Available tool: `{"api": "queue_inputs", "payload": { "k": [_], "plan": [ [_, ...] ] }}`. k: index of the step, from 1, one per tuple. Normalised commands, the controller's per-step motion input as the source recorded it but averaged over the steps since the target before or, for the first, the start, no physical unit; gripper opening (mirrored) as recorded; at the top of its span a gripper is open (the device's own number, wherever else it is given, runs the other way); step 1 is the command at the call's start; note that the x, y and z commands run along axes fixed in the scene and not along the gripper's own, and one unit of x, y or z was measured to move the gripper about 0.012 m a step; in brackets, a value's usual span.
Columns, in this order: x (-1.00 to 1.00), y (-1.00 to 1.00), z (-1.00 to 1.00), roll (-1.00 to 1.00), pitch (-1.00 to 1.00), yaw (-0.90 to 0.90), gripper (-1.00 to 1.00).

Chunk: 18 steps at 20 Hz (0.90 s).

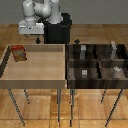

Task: Place the box of cereal into the appropriate compartment.

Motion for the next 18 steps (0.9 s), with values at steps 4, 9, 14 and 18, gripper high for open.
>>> {"api": "queue_inputs", "payload": {
  "k": [4, 9, 14, 18],
  "plan": [
    [0.00, -1.00, 0.00, 0.00, 0.00, 0.00, 1.00],
    [0.00, -1.00, 0.00, 0.00, 0.00, 0.00, 1.00],
    [0.00, 0.00, 0.00, 0.00, 0.00, 0.00, 1.00],
    [0.00, 0.00, 0.00, 0.00, 0.00, -0.04, 1.00]
  ]
}}
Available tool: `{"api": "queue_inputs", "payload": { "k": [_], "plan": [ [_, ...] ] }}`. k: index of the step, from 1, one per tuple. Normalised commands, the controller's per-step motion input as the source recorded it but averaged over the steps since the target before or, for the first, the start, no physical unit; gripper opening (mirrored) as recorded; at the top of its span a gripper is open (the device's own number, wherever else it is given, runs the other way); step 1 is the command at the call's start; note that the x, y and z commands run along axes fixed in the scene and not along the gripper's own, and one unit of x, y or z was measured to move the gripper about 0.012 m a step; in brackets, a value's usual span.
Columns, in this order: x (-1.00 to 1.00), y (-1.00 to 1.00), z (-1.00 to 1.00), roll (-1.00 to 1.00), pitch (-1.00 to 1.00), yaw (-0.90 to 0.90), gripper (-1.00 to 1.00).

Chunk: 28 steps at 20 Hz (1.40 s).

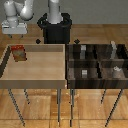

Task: Place the box of cereal into the appropriate compartment.

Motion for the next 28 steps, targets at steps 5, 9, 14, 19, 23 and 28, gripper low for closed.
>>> {"api": "queue_inputs", "payload": {
  "k": [5, 9, 14, 19, 23, 28],
  "plan": [
    [0.00, 0.00, 0.00, 0.00, 0.00, -0.68, 1.00],
    [0.00, 0.00, 0.00, 0.00, 0.00, -0.90, 1.00],
    [0.40, 0.00, 0.00, 0.00, 0.00, -0.15, 1.00],
    [0.60, 0.00, 0.00, 0.00, 0.00, -0.09, 1.00],
    [0.00, 0.00, 0.00, 0.00, 0.00, 0.00, 1.00],
    [0.20, 0.00, 0.00, 0.00, 0.00, -0.03, 1.00]
  ]
}}
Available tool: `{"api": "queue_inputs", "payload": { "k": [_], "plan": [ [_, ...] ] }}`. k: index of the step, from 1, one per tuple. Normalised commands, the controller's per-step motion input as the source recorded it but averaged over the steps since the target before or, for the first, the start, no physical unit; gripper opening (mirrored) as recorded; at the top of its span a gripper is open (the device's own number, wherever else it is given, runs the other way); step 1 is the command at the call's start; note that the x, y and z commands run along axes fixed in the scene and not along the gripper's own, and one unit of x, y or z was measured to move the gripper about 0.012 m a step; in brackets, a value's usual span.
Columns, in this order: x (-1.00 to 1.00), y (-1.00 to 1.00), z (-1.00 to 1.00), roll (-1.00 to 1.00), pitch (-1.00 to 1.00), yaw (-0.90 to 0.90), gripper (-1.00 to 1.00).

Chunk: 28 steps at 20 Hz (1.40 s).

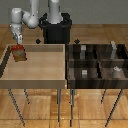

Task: Place the box of cereal into the appropriate compartment.

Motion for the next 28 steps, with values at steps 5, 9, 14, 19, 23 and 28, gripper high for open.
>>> {"api": "queue_inputs", "payload": {
  "k": [5, 9, 14, 19, 23, 28],
  "plan": [
    [0.00, 0.00, 0.00, 0.00, 0.00, 0.00, 1.00],
    [0.00, 0.00, 0.25, 0.00, 0.00, 0.00, 1.00],
    [0.00, 0.00, 0.80, 0.00, 0.00, 0.00, 1.00],
    [0.27, 0.00, 0.40, 0.00, 0.00, 0.00, 1.00],
    [1.00, 0.00, 0.00, 0.00, 0.00, 0.00, 1.00],
    [0.00, 0.20, 0.00, 0.00, 0.00, 0.00, 1.00]
  ]
}}
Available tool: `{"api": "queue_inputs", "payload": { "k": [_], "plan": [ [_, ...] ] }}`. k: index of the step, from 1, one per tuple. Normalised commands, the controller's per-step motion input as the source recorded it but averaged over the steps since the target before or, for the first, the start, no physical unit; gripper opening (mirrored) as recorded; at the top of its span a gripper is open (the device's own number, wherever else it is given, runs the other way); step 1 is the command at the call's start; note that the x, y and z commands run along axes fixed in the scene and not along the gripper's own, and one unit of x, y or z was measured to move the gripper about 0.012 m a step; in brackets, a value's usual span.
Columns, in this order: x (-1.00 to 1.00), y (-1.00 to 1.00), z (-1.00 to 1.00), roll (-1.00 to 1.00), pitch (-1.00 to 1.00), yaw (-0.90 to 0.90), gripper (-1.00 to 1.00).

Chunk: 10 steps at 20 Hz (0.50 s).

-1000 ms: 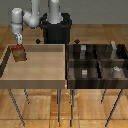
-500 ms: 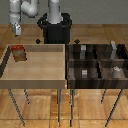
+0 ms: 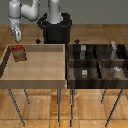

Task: Place the box of cereal into the appropriate compartment.

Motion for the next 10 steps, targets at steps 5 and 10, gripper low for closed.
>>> {"api": "queue_inputs", "payload": {
  "k": [5, 10],
  "plan": [
    [0.20, 0.40, 0.00, 0.00, 0.00, 0.00, 1.00],
    [0.00, 0.00, 0.00, 0.00, 0.00, 0.00, 1.00]
  ]
}}
